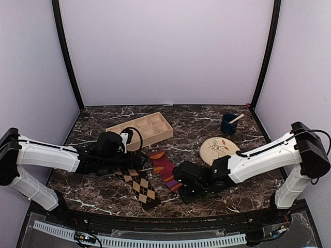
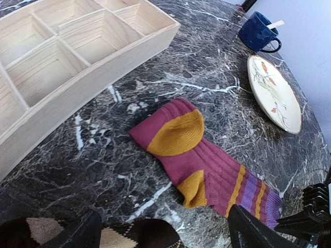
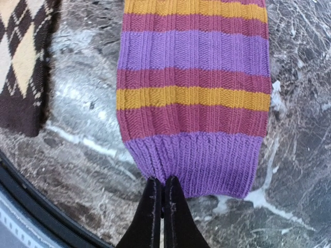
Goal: Roll the socks
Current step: Pick up the sock from the center of the board, then adjust the sock at the center of the board.
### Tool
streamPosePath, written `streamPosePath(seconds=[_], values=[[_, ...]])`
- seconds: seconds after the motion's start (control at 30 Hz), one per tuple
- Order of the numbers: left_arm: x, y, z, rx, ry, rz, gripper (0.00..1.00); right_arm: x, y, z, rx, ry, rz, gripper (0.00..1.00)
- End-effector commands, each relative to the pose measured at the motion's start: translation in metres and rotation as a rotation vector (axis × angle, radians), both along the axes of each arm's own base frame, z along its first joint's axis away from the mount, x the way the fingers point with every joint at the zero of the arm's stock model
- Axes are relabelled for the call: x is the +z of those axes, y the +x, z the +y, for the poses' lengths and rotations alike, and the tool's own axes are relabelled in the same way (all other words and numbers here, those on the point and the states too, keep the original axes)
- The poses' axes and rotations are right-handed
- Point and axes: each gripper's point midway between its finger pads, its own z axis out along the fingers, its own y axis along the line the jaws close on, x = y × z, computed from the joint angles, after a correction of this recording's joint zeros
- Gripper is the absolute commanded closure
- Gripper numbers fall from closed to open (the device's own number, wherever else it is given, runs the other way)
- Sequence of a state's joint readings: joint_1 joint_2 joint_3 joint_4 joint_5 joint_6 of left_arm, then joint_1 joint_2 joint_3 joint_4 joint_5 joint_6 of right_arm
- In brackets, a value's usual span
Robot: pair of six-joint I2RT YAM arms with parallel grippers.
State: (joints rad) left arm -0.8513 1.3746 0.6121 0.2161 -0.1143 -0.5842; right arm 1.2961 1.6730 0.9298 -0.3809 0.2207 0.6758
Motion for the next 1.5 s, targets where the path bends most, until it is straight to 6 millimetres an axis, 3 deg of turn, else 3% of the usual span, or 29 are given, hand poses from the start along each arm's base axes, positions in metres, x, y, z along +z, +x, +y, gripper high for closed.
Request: streamPosePath(seconds=[0.0,0.07,0.17,0.33,0.93,1.1,1.33,1.47], values=[[0.014,-0.008,-0.034,-0.189,-0.025,-0.023,0.15,0.018,-0.008,-0.003,-0.009,0.034,0.001,1.00],[0.014,-0.013,-0.044,-0.254,-0.017,-0.023,0.18,0.018,-0.009,-0.005,-0.013,0.028,0.003,1.00],[0.011,-0.019,-0.055,-0.314,0.037,-0.028,0.18,0.033,-0.010,-0.003,-0.011,0.069,-0.006,1.00],[-0.002,-0.020,-0.062,-0.342,0.126,-0.026,0.18,0.035,-0.013,-0.002,0.002,0.074,-0.007,1.00],[-0.041,0.018,-0.075,-0.312,0.410,-0.082,0.19,0.041,-0.023,-0.005,0.023,0.107,0.005,1.00],[-0.047,0.027,-0.076,-0.294,0.449,-0.095,0.25,0.042,-0.025,-0.007,0.029,0.108,0.006,1.00],[-0.045,0.037,-0.077,-0.269,0.477,-0.127,0.47,0.040,-0.026,-0.012,0.029,0.109,0.009,1.00],[-0.040,0.041,-0.081,-0.277,0.477,-0.152,0.51,0.038,-0.027,-0.014,0.029,0.107,0.014,1.00]])
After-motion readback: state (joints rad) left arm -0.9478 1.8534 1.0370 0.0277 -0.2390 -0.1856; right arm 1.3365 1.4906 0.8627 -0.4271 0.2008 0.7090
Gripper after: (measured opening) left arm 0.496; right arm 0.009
